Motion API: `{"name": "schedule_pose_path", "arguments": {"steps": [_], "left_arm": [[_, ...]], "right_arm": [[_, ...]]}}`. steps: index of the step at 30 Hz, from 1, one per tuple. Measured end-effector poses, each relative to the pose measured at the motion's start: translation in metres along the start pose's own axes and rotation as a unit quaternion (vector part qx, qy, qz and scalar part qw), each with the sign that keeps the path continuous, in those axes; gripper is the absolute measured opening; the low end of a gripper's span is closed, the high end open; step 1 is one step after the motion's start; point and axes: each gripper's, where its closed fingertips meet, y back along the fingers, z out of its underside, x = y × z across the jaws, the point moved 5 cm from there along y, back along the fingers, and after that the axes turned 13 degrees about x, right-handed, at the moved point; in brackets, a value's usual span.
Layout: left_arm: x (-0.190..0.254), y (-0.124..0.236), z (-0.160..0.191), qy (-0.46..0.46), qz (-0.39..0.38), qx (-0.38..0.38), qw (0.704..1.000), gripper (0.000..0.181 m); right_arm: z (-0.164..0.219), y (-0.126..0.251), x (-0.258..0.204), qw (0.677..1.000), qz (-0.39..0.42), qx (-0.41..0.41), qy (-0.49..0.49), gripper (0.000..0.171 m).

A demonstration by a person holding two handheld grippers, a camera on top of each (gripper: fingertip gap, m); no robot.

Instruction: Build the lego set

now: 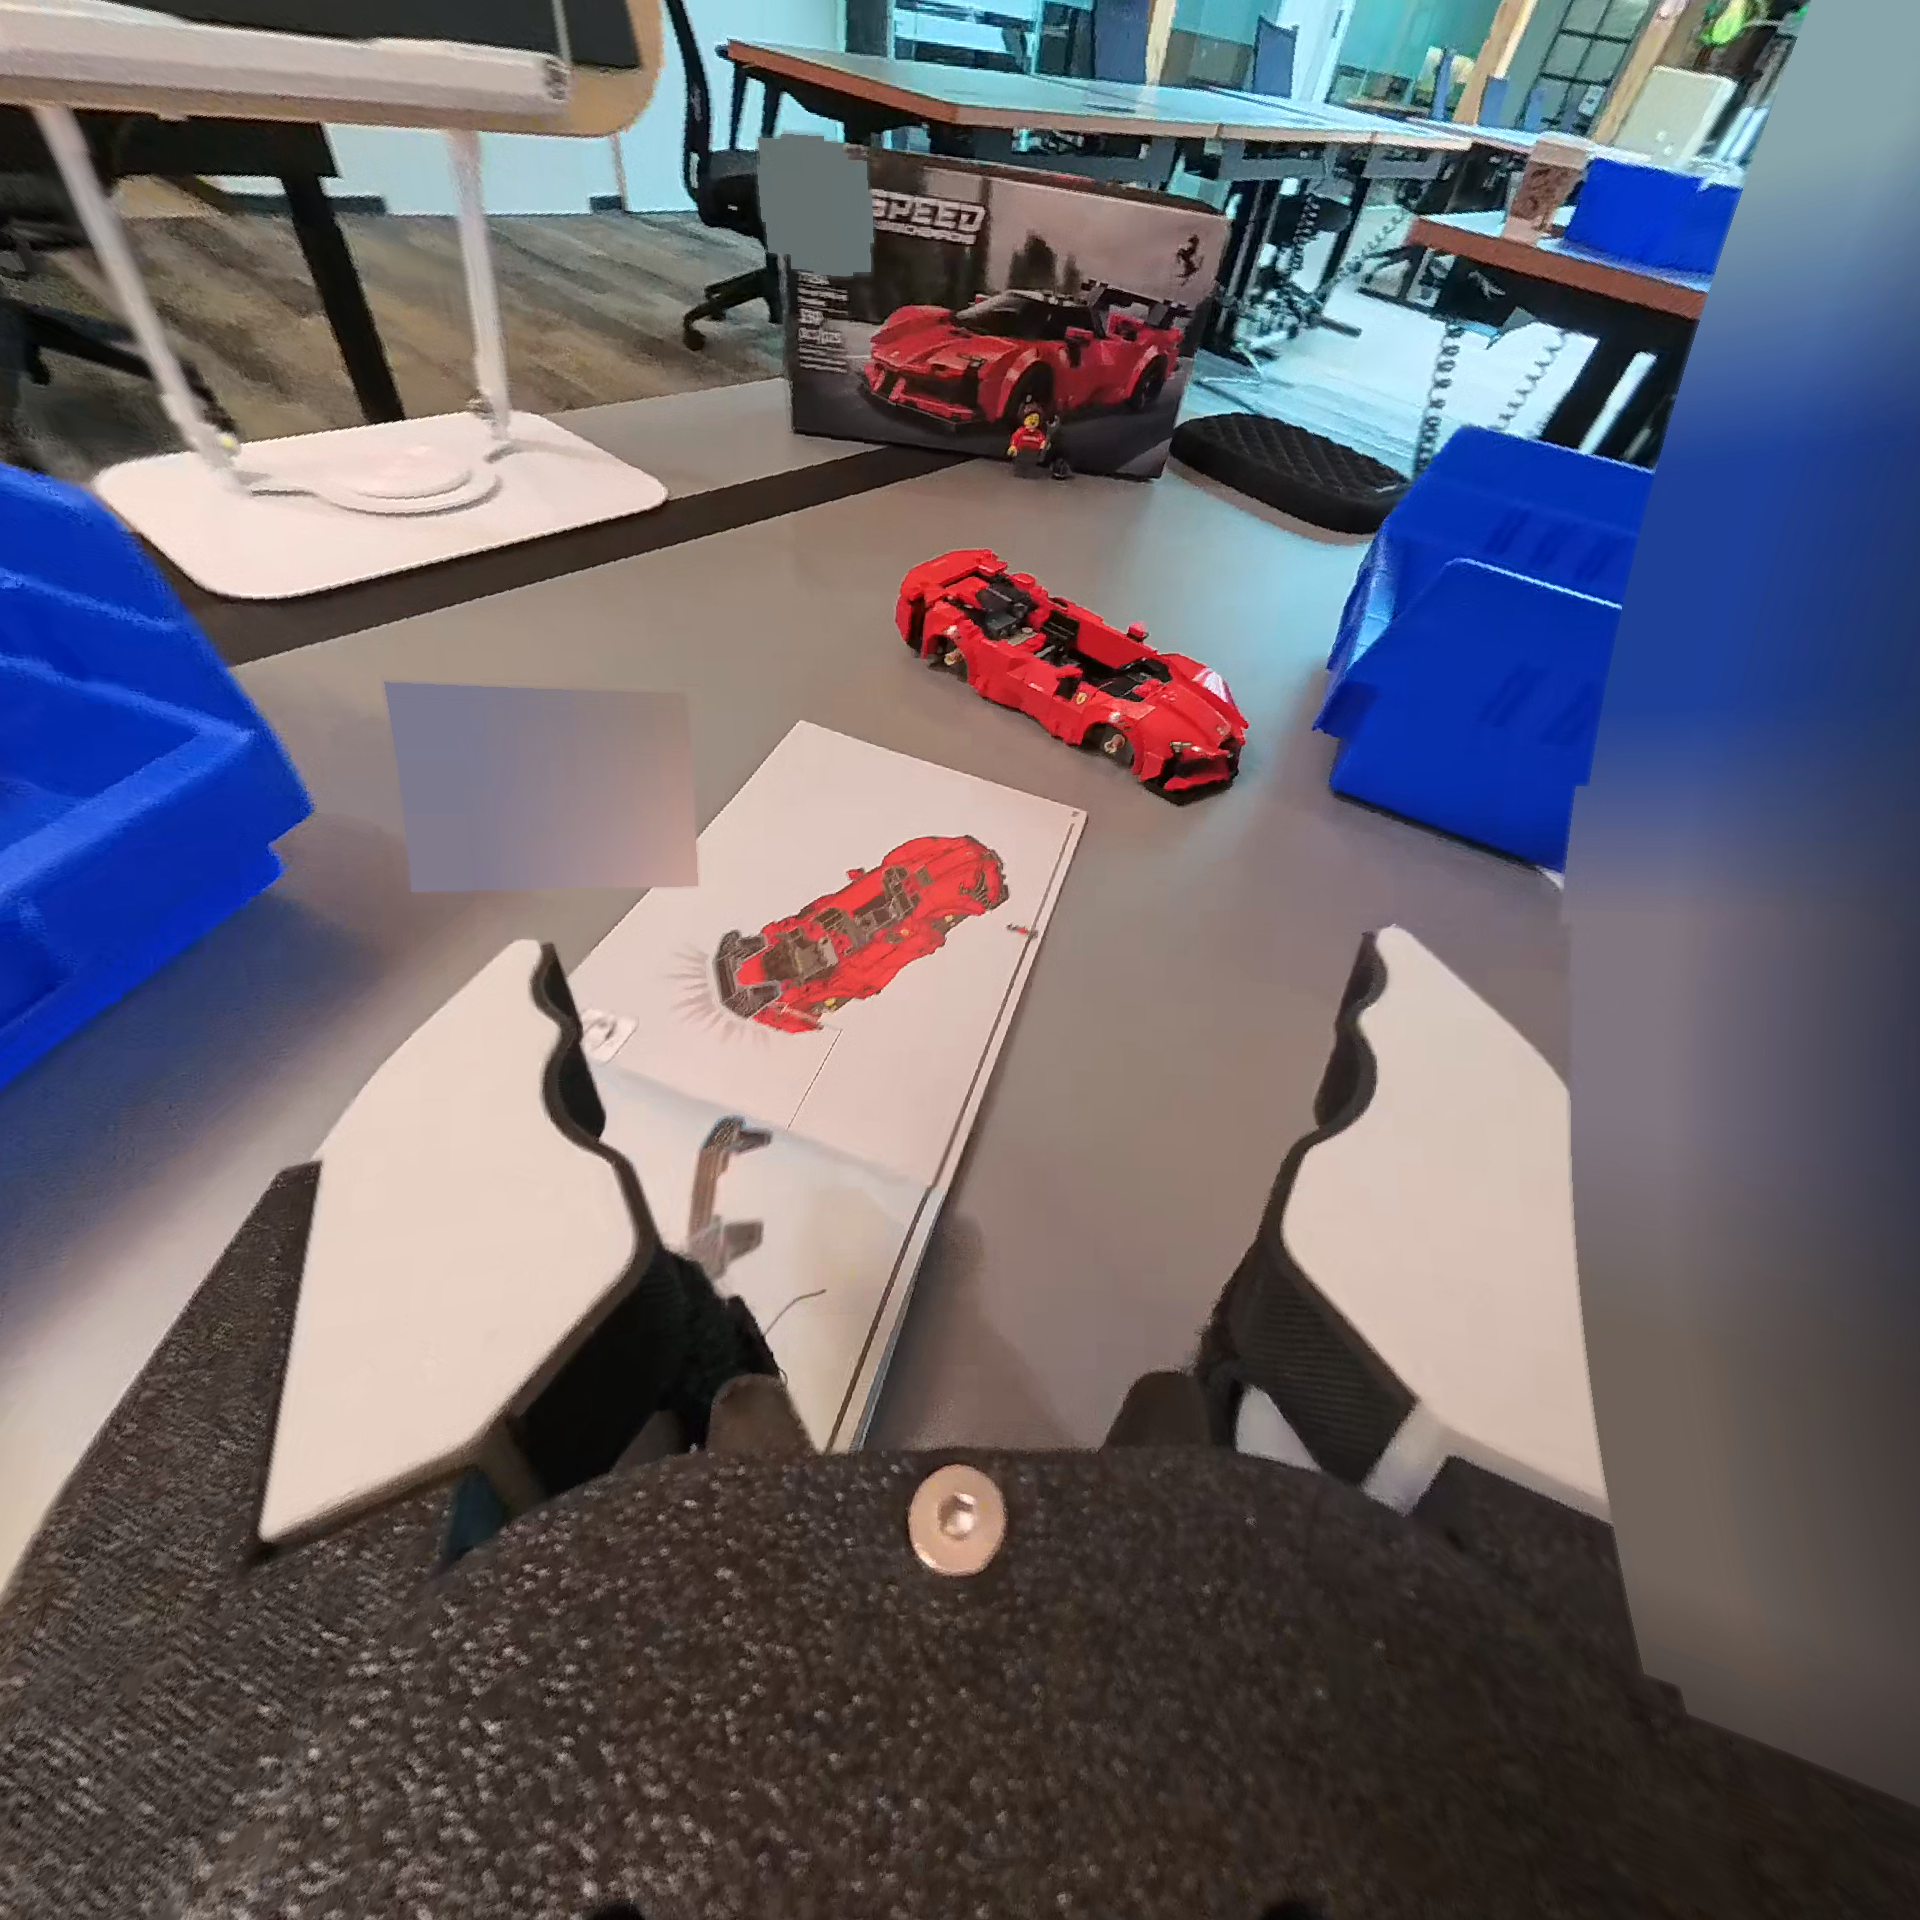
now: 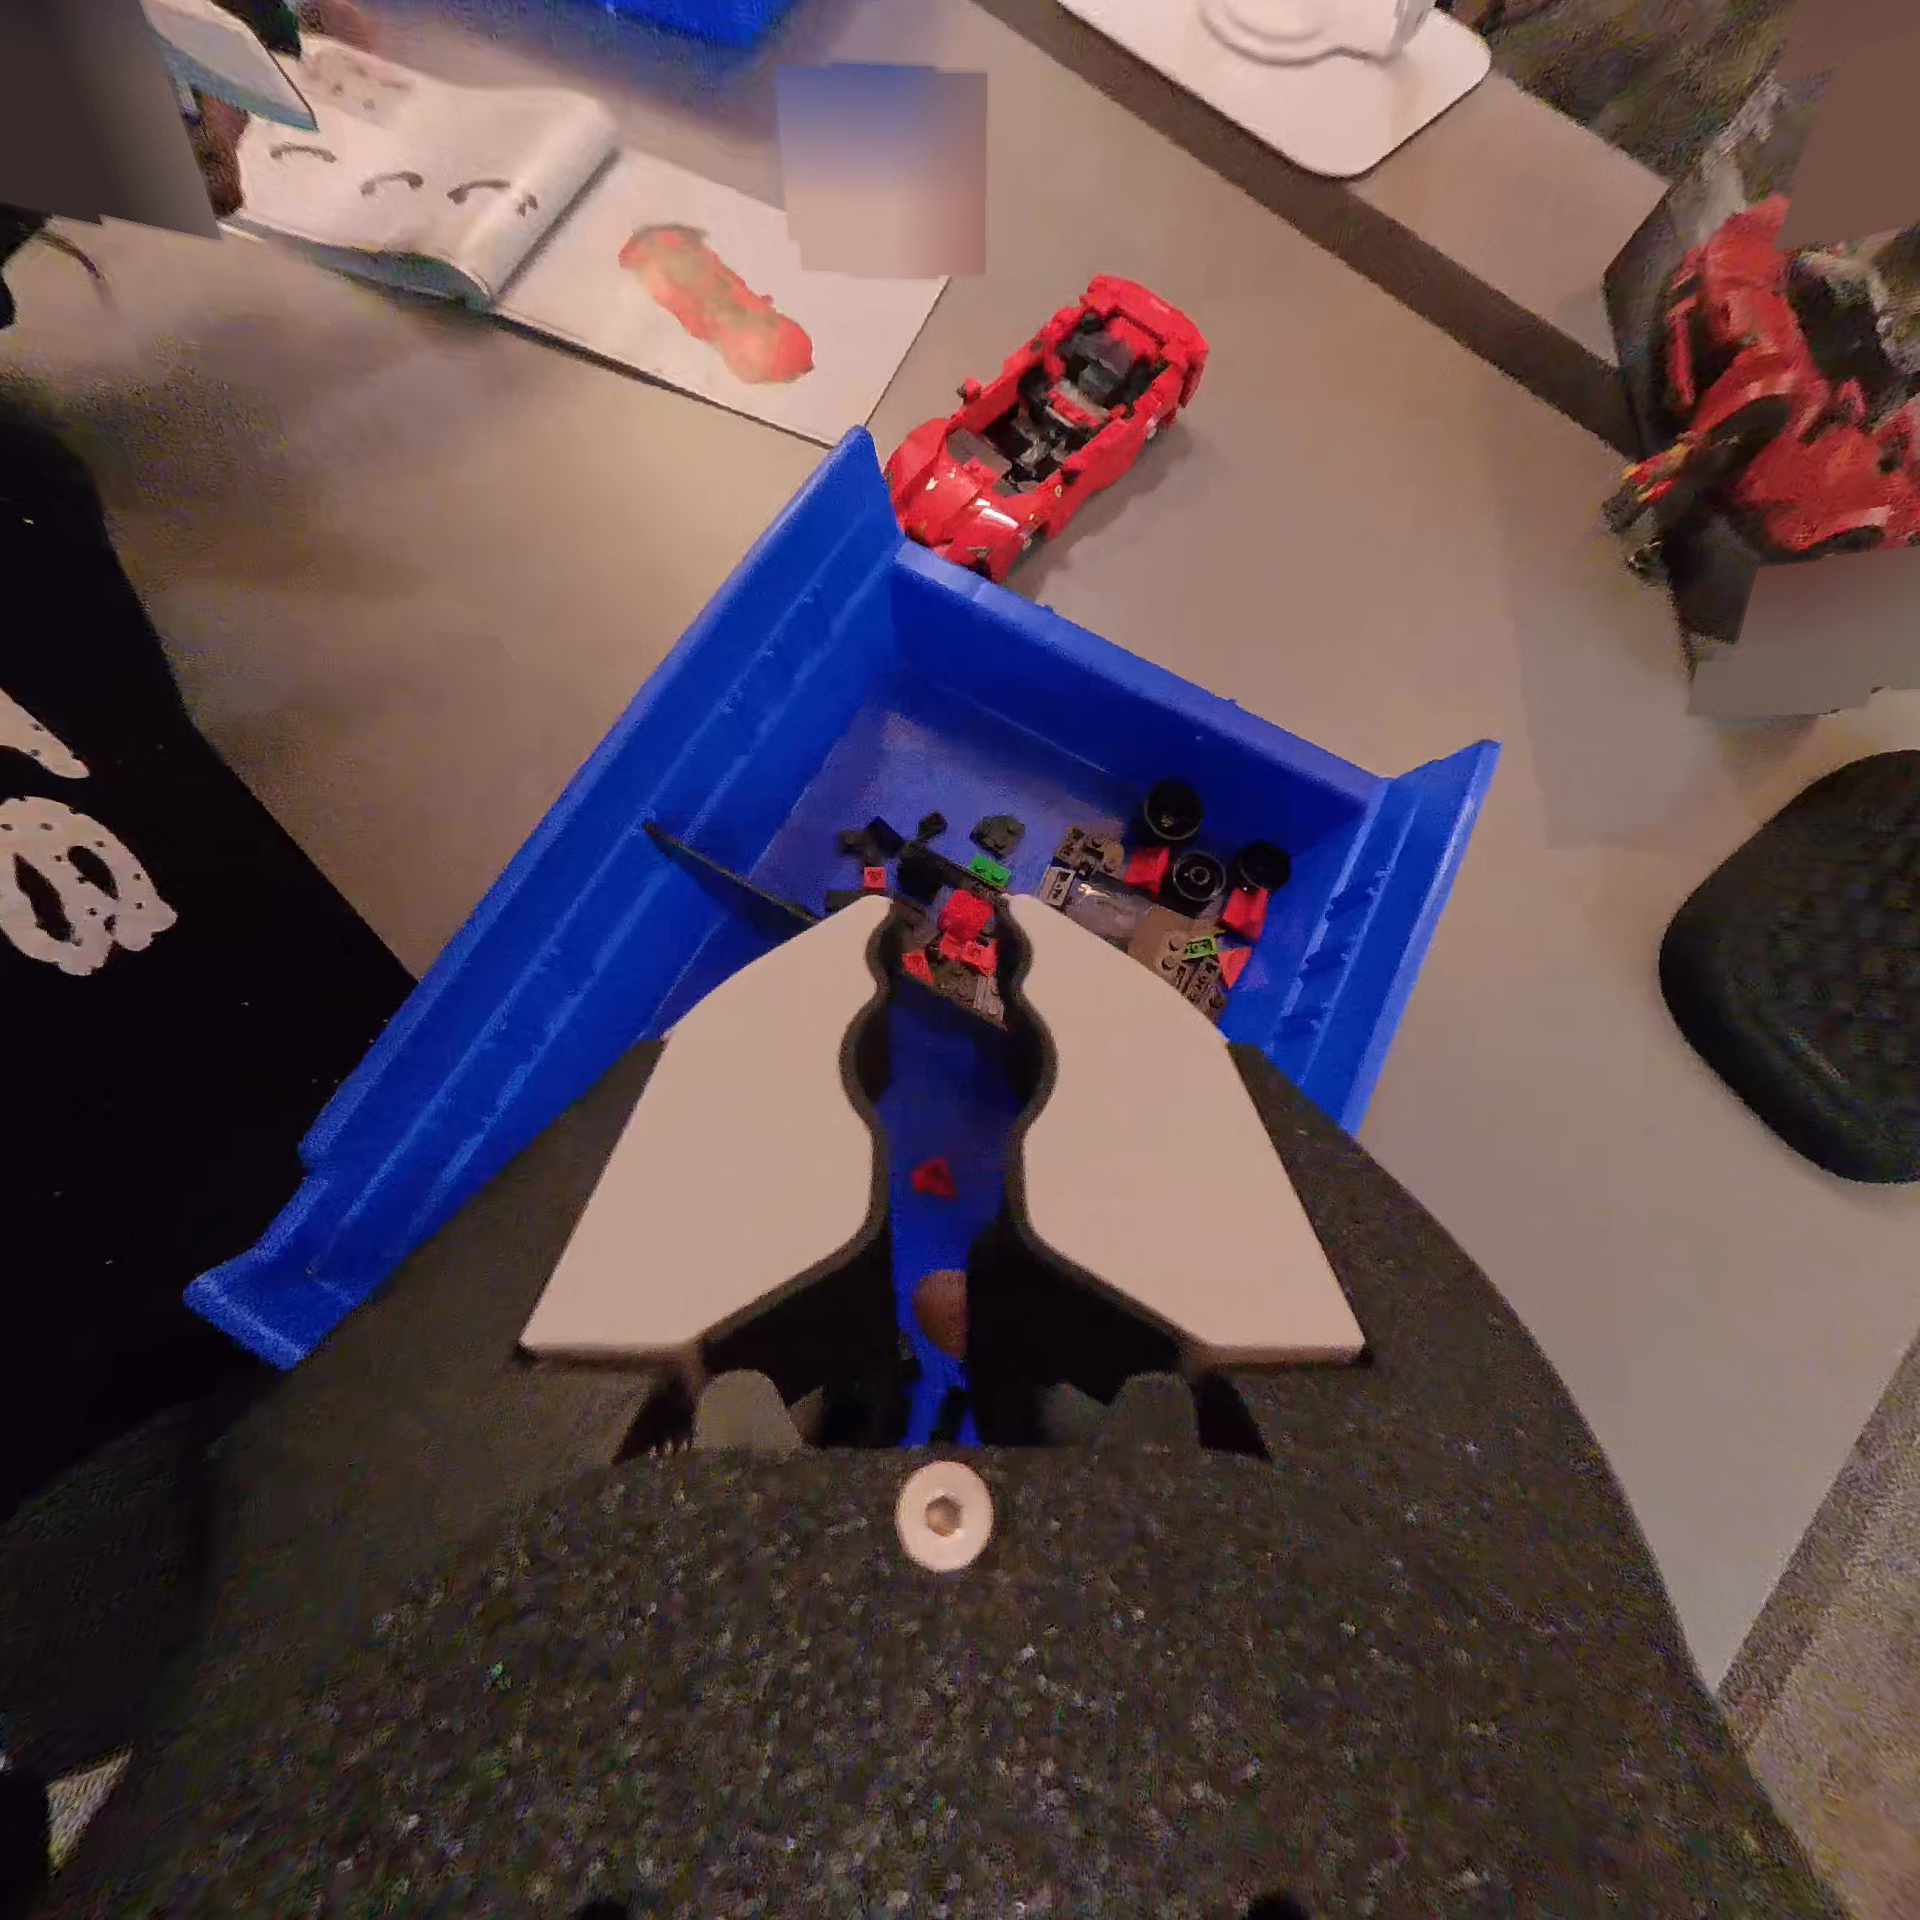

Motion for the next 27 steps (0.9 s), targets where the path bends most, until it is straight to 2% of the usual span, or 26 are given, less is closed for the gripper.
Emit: {"name": "schedule_pose_path", "arguments": {"steps": [2, 4, 8, 12, 16, 22, 27], "left_arm": [[-0.004, 0.016, -0.001, -0.007, -0.016, 0.000, 1.000, 0.131], [-0.011, 0.033, -0.001, -0.017, -0.039, -0.005, 0.999, 0.130], [-0.028, 0.069, 0.003, -0.042, -0.083, -0.016, 0.996, 0.126], [-0.041, 0.086, 0.012, -0.035, -0.099, -0.027, 0.994, 0.122], [-0.057, 0.098, 0.022, -0.039, -0.128, -0.053, 0.990, 0.101], [-0.083, 0.106, 0.018, -0.003, -0.170, -0.001, 0.985, 0.053], [-0.097, 0.124, 0.018, 0.041, -0.175, 0.042, 0.983, 0.045]], "right_arm": [[-0.004, -0.019, 0.005, 0.999, -0.013, -0.041, -0.002, 0.035], [-0.005, -0.037, 0.007, 0.997, -0.029, -0.074, -0.005, 0.045], [-0.008, -0.066, 0.004, 0.992, -0.041, -0.115, -0.015, 0.056], [-0.011, -0.085, -0.003, 0.988, -0.026, -0.153, -0.015, 0.058], [-0.007, -0.100, -0.010, 0.982, -0.025, -0.184, -0.031, 0.058], [0.003, -0.117, -0.009, 0.973, -0.011, -0.220, -0.070, 0.058], [0.021, -0.130, -0.008, 0.959, -0.009, -0.268, -0.087, 0.058]]}}
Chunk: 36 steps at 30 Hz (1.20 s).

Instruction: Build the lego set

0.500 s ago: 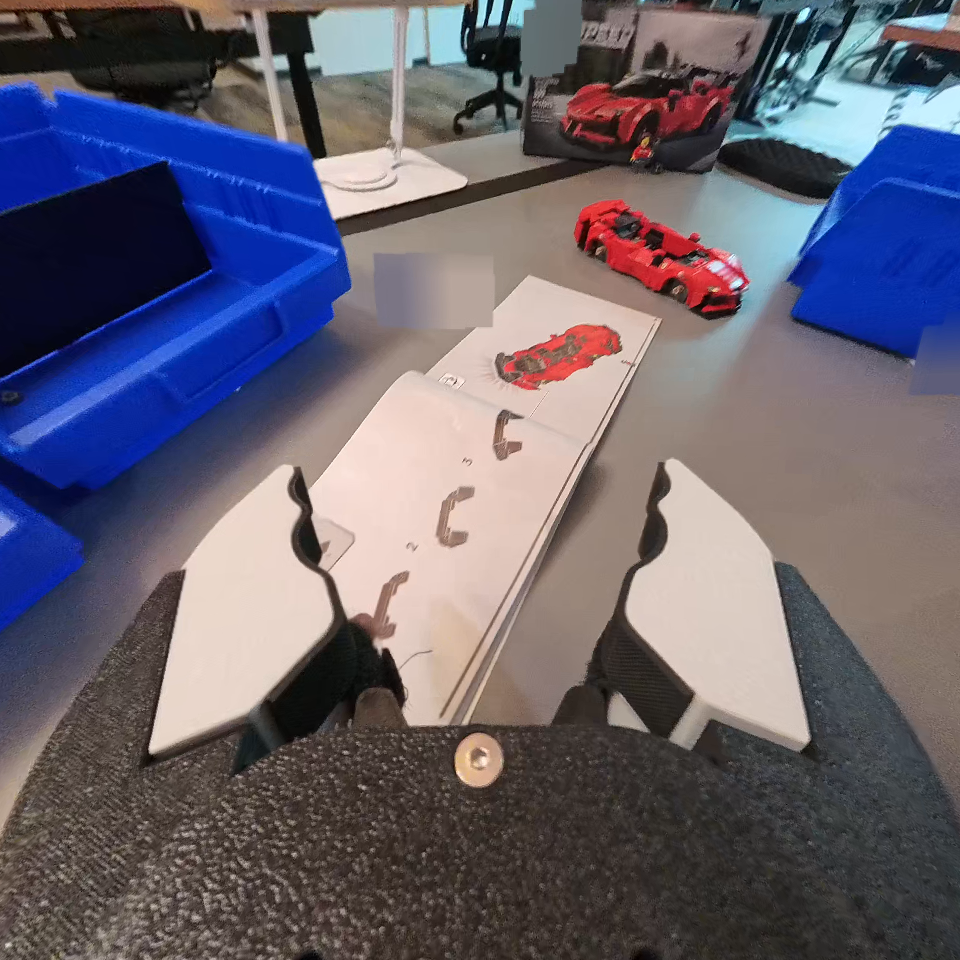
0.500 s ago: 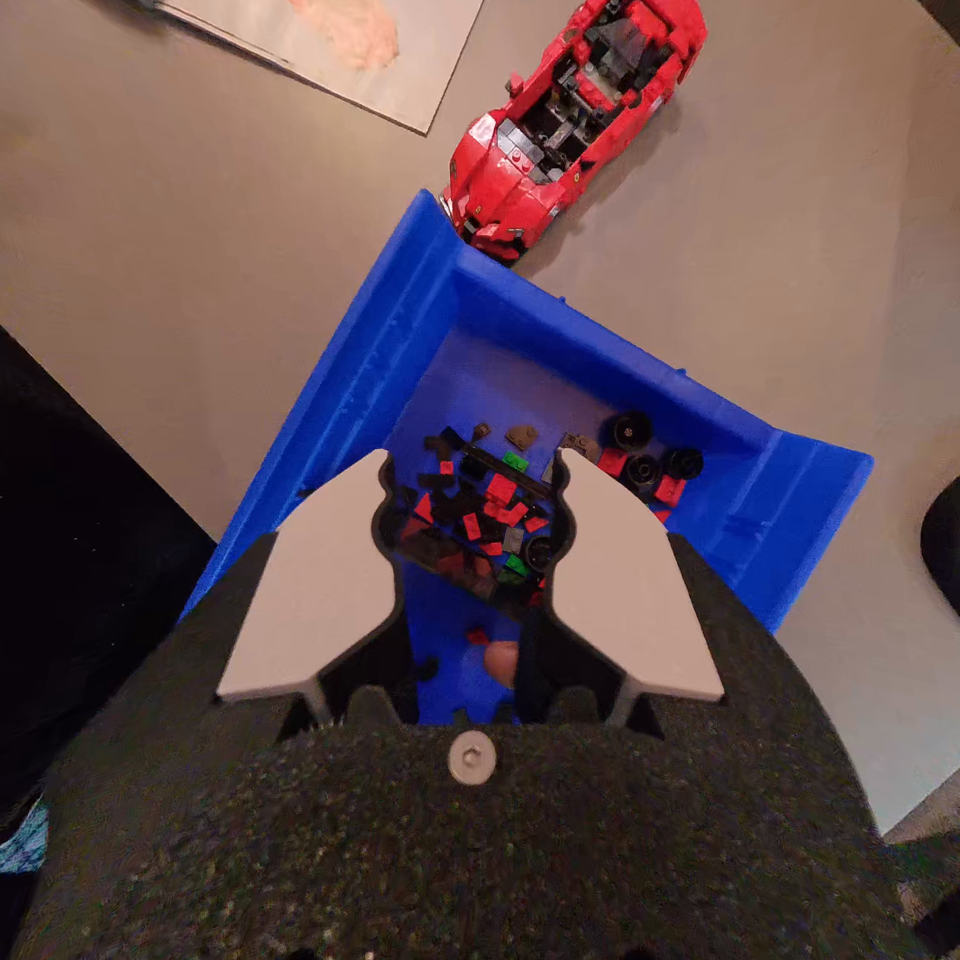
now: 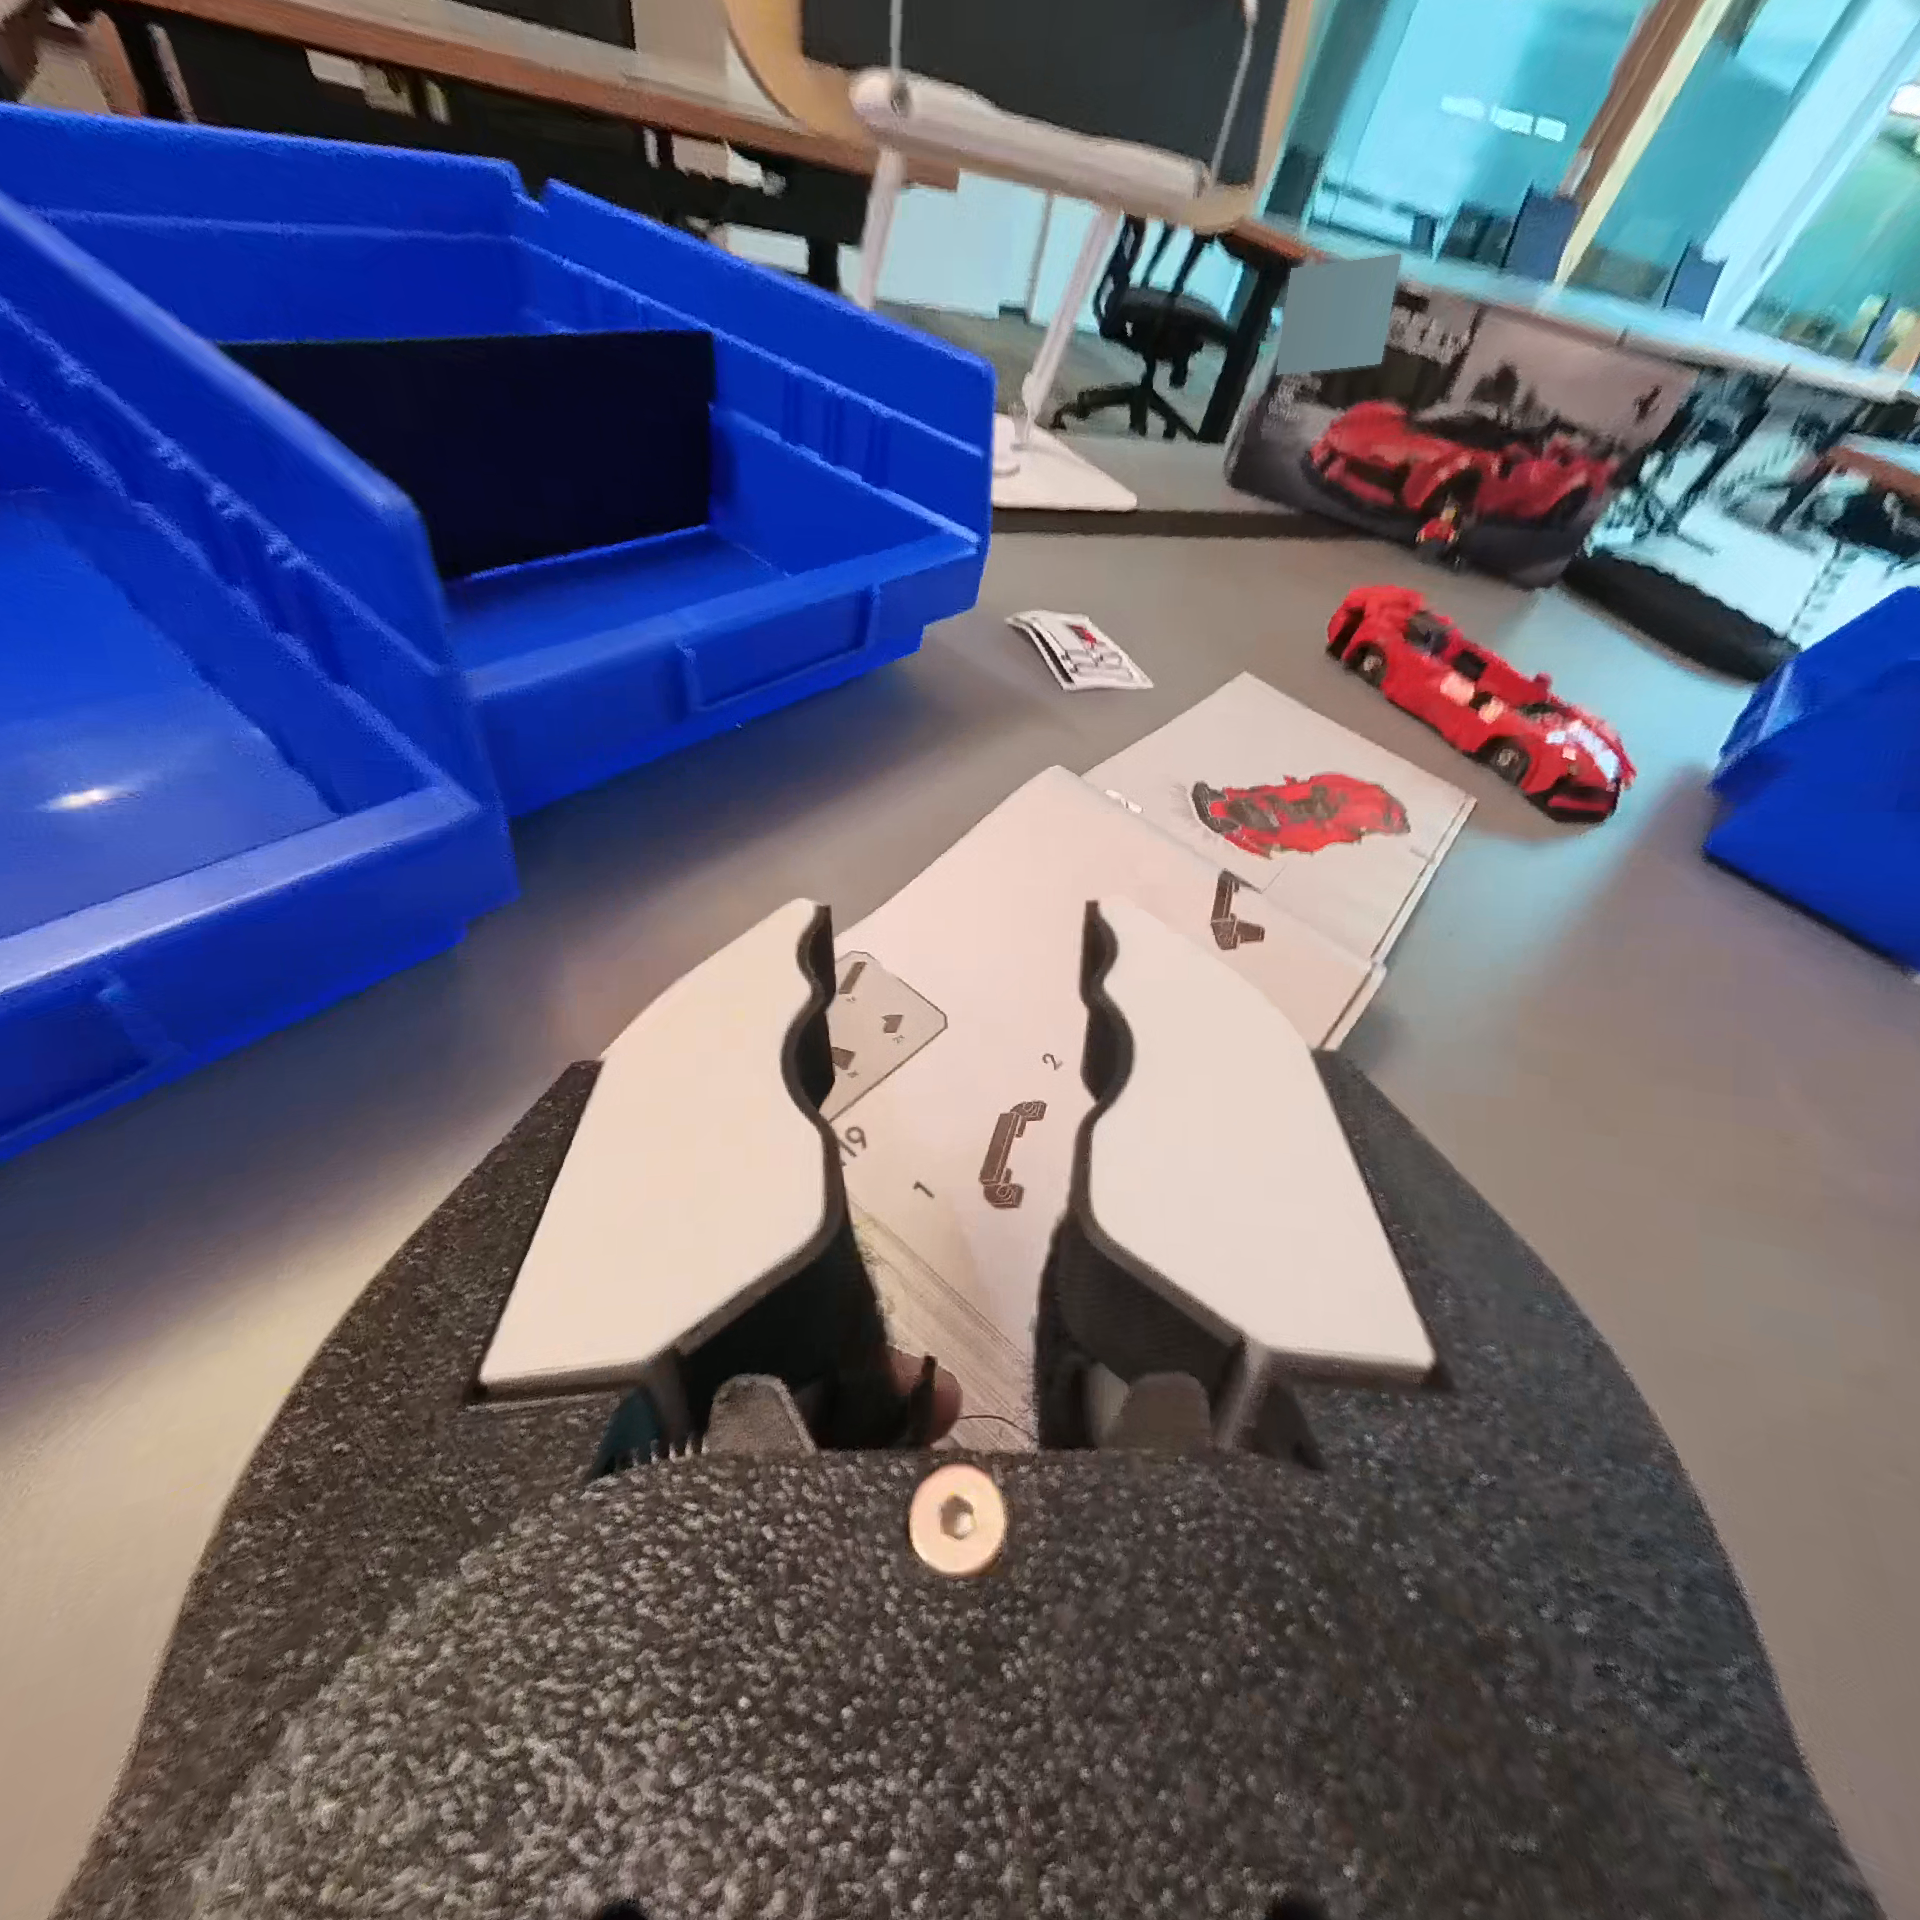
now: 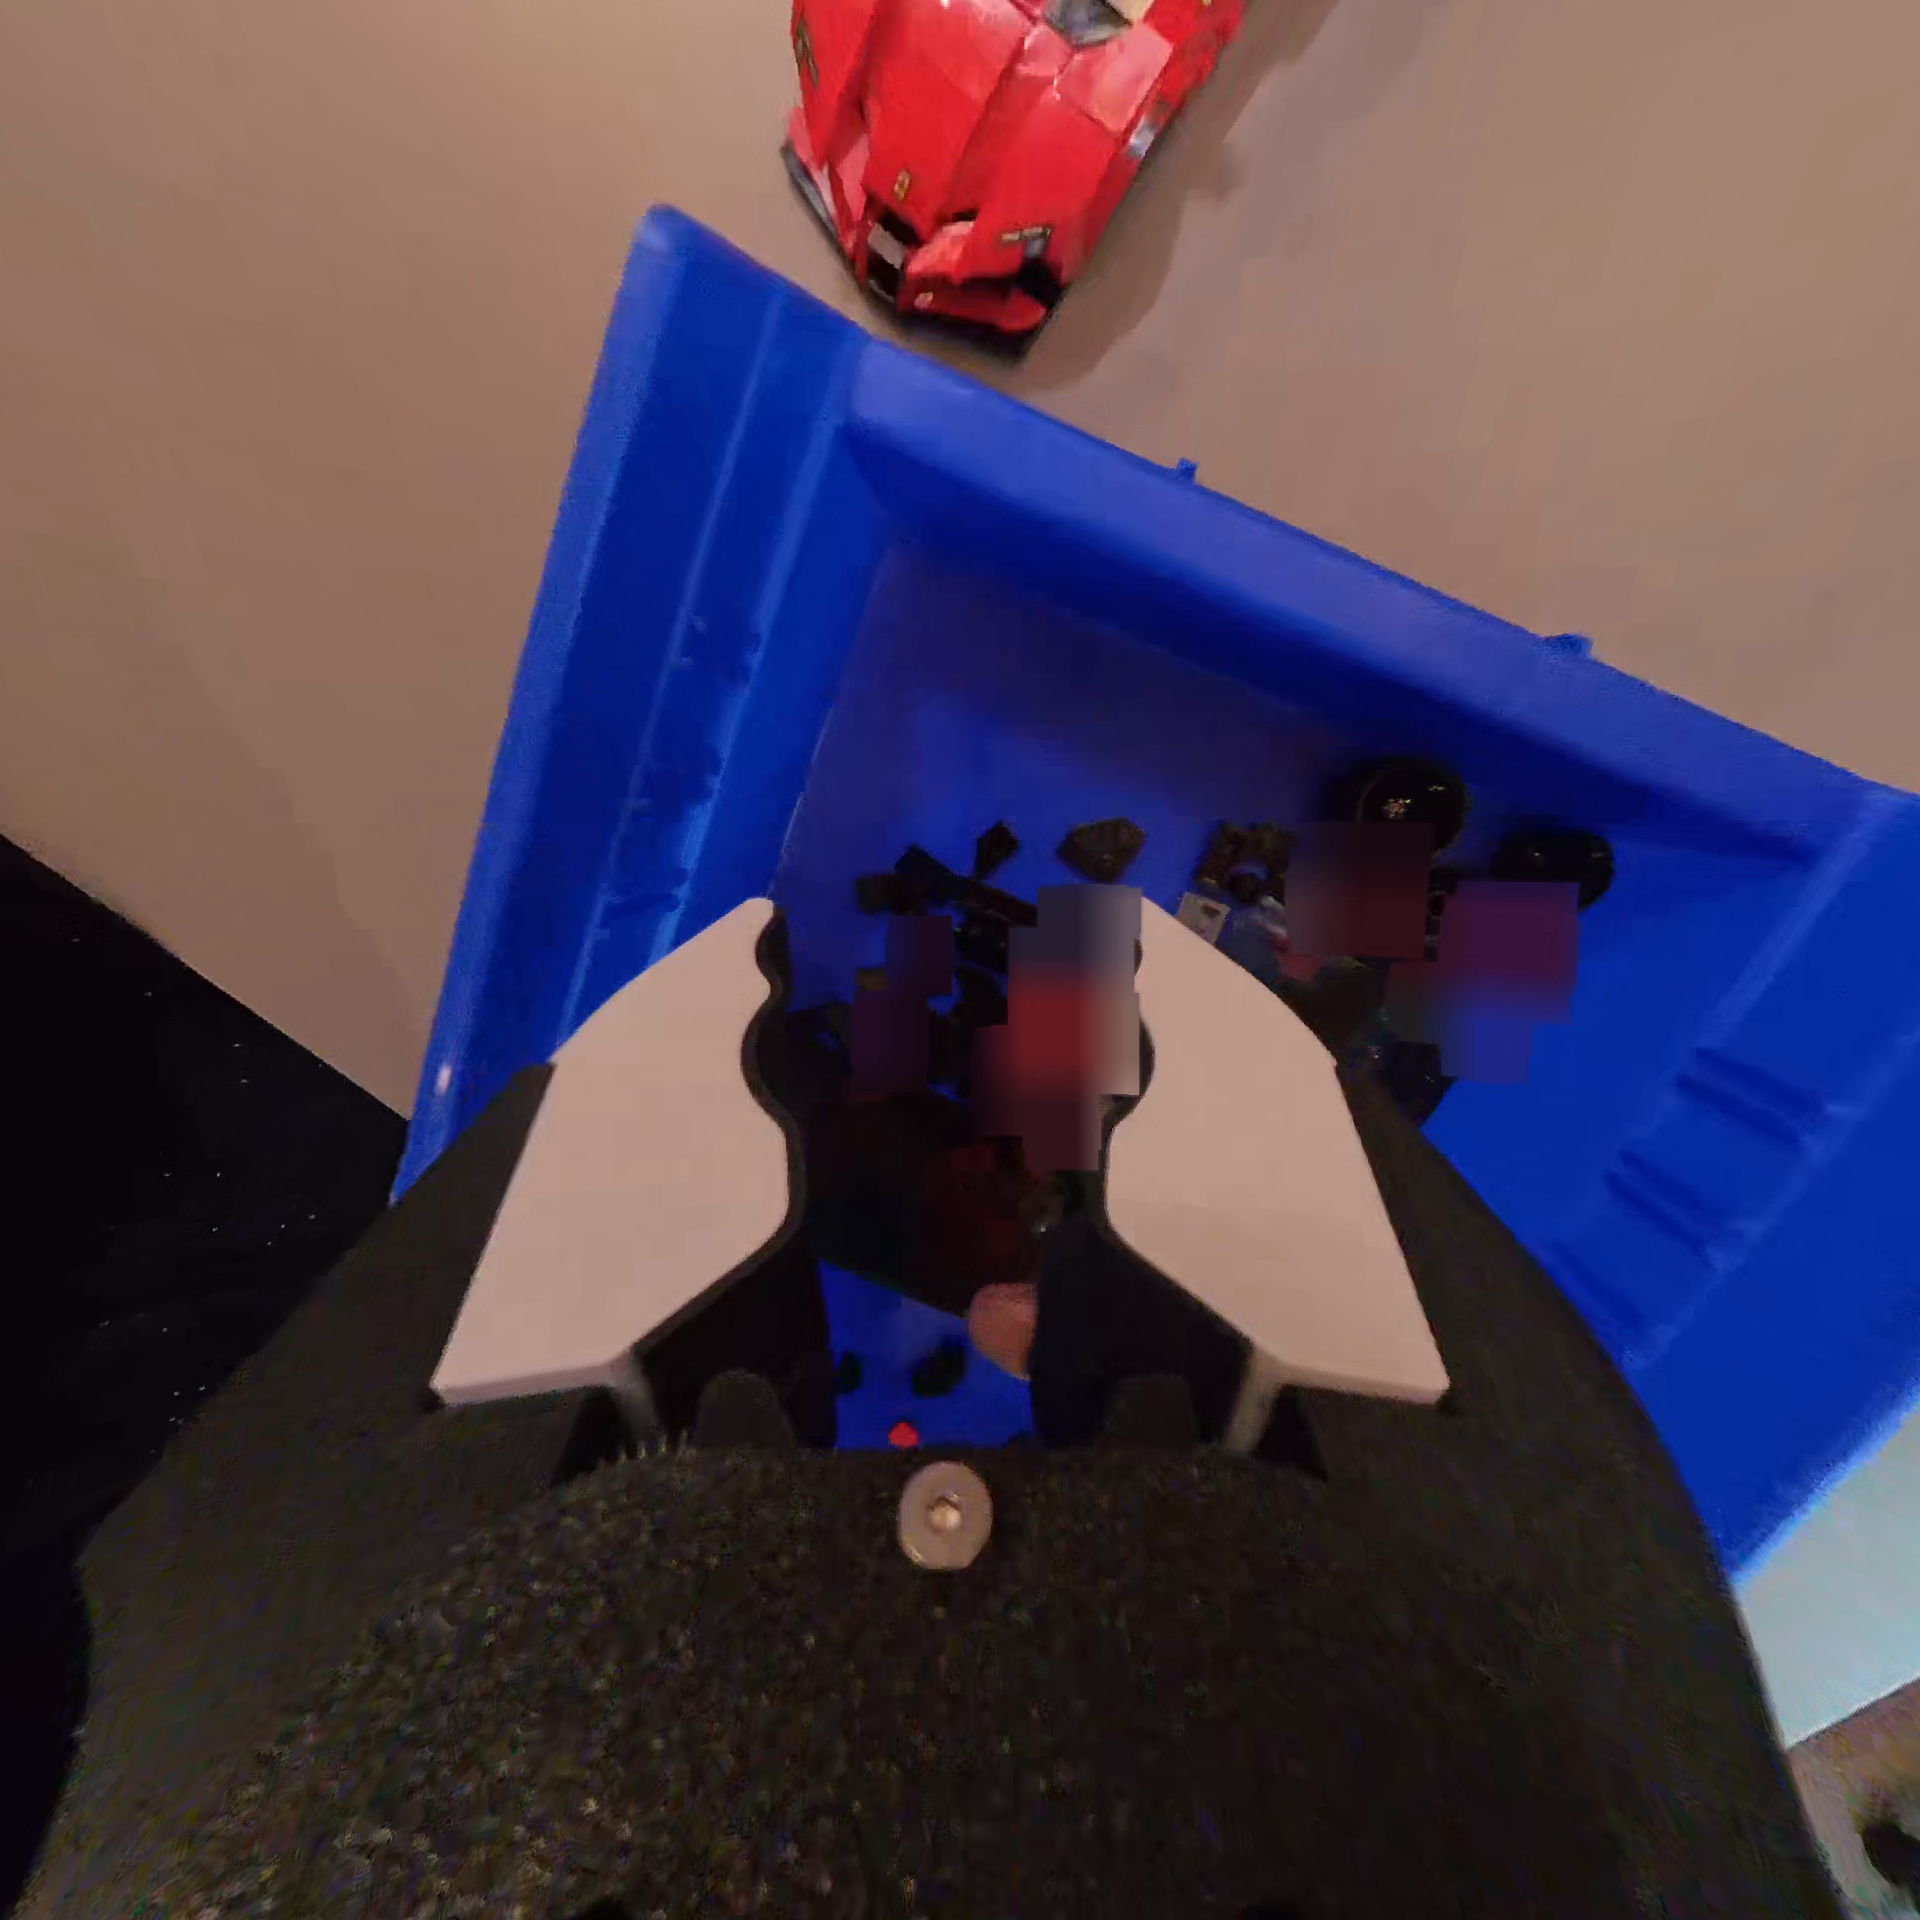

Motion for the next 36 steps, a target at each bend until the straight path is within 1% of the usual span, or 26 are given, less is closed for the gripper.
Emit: {"name": "schedule_pose_path", "arguments": {"steps": [2, 4, 6, 8, 10, 13, 21, 36], "left_arm": [[-0.008, 0.006, -0.005, 0.016, -0.023, 0.023, 0.999, 0.041], [-0.021, 0.015, -0.010, 0.019, -0.079, 0.048, 0.996, 0.036], [-0.035, 0.028, -0.016, 0.018, -0.136, 0.084, 0.987, 0.027], [-0.042, 0.036, -0.017, 0.022, -0.158, 0.096, 0.983, 0.021], [-0.043, 0.035, -0.012, 0.029, -0.152, 0.078, 0.985, 0.017], [-0.040, 0.031, -0.009, 0.037, -0.131, 0.065, 0.989, 0.017], [-0.036, 0.028, -0.005, 0.030, -0.124, 0.047, 0.991, 0.017], [-0.036, 0.027, 0.000, 0.026, -0.127, 0.025, 0.991, 0.018]], "right_arm": [[0.003, -0.008, 0.001, 1.000, -0.005, -0.013, 0.000, 0.057], [0.003, -0.013, 0.003, 1.000, -0.016, -0.022, 0.004, 0.052], [0.001, -0.020, 0.001, 0.998, -0.037, -0.025, 0.033, 0.046], [0.000, -0.026, 0.002, 0.995, -0.055, -0.038, 0.070, 0.043], [0.001, -0.032, 0.004, 0.992, -0.053, -0.064, 0.096, 0.045], [0.001, -0.040, 0.001, 0.986, -0.071, -0.089, 0.120, 0.045], [0.012, -0.059, -0.002, 0.977, -0.068, -0.141, 0.143, 0.046], [0.011, -0.061, -0.003, 0.976, -0.043, -0.144, 0.157, 0.041]]}}
